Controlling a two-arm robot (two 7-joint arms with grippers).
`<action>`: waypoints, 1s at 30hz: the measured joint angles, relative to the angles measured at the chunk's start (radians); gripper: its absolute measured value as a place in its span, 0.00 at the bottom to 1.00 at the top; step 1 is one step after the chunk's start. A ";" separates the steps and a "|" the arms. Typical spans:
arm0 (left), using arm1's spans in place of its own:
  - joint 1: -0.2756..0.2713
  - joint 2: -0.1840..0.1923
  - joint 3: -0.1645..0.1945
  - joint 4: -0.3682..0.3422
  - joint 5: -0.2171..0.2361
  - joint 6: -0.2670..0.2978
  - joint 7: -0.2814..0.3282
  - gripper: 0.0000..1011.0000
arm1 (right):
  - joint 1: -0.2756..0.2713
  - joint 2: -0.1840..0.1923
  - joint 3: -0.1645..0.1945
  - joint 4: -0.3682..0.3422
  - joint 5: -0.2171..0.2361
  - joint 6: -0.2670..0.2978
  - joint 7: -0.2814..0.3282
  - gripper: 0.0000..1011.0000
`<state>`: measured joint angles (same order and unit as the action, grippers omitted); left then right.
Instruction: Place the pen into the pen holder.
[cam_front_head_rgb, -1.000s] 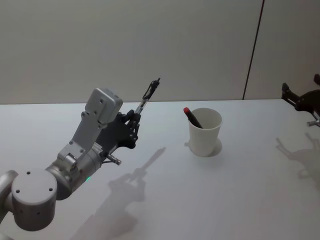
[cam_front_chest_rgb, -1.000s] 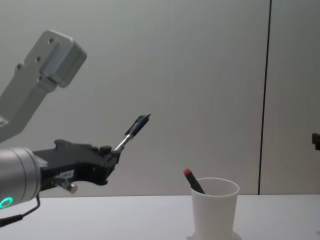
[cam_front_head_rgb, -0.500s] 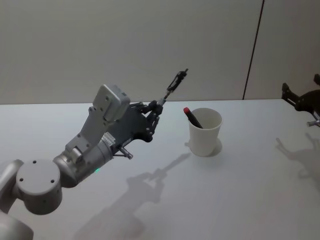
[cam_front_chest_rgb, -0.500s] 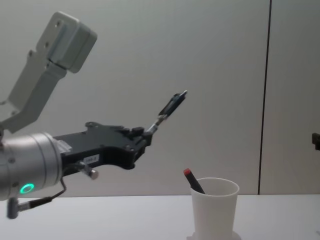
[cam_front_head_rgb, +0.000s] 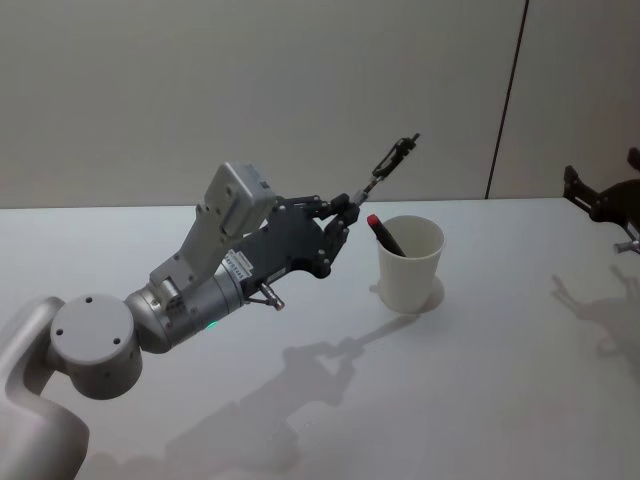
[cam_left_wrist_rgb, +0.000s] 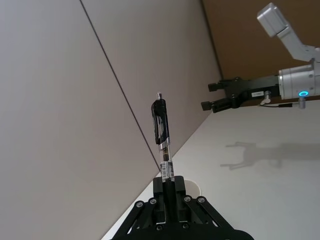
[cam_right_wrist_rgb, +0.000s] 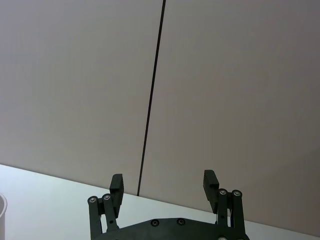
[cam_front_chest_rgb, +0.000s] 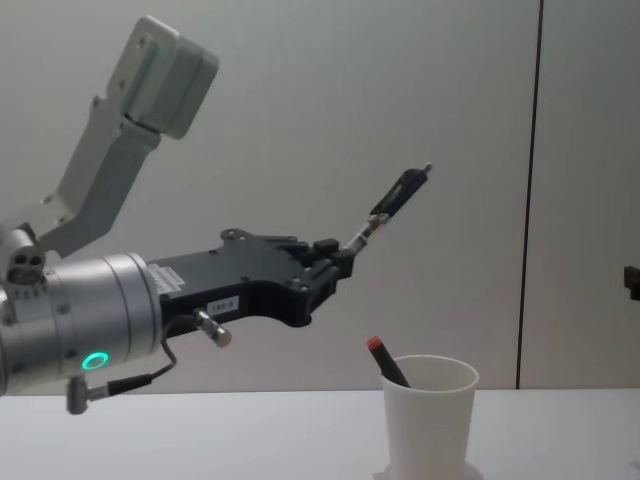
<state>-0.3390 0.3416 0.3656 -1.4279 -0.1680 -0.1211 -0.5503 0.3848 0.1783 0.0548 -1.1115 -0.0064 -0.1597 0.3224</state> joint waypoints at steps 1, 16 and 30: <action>-0.005 -0.001 0.000 0.004 0.000 -0.004 -0.008 0.13 | 0.000 0.000 0.000 0.000 0.000 0.000 0.000 0.99; -0.094 -0.053 0.016 0.139 -0.008 -0.071 -0.158 0.13 | 0.000 0.000 0.000 0.000 0.000 0.000 0.000 0.99; -0.171 -0.103 0.039 0.256 -0.010 -0.115 -0.251 0.13 | 0.000 0.000 0.000 0.000 0.000 0.000 0.000 0.99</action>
<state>-0.5095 0.2381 0.4049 -1.1719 -0.1783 -0.2359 -0.8010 0.3847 0.1783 0.0549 -1.1115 -0.0063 -0.1597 0.3224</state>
